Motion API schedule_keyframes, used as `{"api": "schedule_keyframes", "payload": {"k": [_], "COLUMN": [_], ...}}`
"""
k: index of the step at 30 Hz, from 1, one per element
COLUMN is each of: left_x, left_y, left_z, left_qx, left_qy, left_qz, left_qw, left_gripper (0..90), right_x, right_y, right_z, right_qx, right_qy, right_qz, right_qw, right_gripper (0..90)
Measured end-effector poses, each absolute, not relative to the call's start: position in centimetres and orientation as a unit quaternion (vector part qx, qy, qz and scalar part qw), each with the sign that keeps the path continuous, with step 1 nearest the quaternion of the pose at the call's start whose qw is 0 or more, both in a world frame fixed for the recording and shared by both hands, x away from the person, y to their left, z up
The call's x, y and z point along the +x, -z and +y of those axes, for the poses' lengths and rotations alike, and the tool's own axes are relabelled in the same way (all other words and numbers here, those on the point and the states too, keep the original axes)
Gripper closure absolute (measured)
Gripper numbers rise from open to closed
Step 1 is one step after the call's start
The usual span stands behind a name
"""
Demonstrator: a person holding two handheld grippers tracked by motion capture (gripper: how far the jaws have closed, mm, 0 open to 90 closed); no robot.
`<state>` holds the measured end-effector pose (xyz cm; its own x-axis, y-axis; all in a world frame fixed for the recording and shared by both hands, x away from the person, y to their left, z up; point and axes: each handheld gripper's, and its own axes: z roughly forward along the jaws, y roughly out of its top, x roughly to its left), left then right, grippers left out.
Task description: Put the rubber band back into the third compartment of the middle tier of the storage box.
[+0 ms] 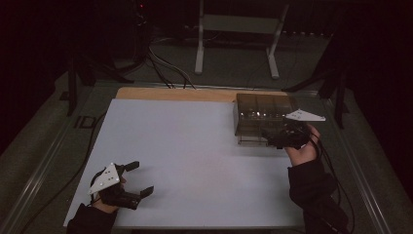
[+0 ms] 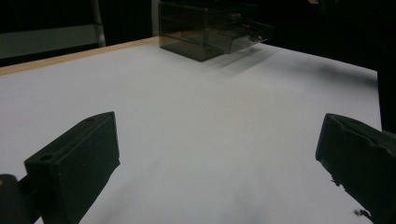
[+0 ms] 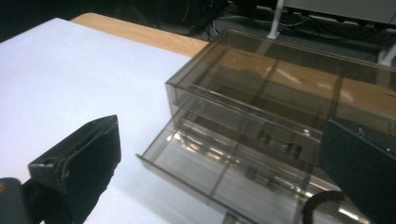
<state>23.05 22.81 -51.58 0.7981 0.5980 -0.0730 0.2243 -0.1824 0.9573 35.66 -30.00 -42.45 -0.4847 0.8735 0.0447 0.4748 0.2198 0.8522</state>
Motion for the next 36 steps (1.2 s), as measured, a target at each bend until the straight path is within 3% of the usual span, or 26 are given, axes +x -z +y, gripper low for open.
{"api": "schedule_keyframes", "payload": {"k": [20, 36], "left_x": [22.9, 22.8], "left_y": [51.5, 51.5], "left_z": [22.9, 22.7], "left_qx": [0.753, 0.755], "left_qy": [-0.162, -0.162], "left_qz": [0.270, 0.267], "left_qw": [0.577, 0.576], "left_gripper": [0.3, 0.3], "right_x": [32.3, 29.8], "right_y": [45.5, 49.9], "right_z": [-28.8, -29.0], "right_qx": [0.423, 0.408], "right_qy": [-0.446, -0.442], "right_qz": [0.762, 0.778], "right_qw": [0.207, 0.183], "right_gripper": [0.0, 0.0]}}
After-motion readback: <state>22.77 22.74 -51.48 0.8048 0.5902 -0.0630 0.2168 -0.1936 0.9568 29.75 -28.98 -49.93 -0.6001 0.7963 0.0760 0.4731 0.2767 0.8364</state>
